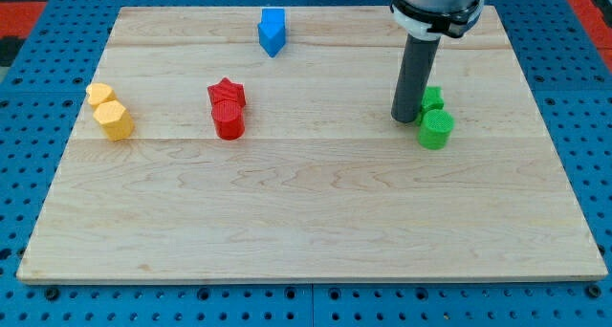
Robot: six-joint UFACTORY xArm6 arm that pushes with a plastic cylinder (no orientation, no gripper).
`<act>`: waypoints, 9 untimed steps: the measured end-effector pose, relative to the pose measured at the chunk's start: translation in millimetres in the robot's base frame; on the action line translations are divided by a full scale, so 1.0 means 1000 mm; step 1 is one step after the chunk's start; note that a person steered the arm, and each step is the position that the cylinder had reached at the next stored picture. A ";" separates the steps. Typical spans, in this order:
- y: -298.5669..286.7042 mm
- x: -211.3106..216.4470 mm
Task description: Separate the blue cube from blue triangle
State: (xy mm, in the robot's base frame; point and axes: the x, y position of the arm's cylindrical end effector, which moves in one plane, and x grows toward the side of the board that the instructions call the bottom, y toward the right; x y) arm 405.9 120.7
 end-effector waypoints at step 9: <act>-0.141 -0.160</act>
State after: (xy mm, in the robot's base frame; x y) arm 245.7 -20.8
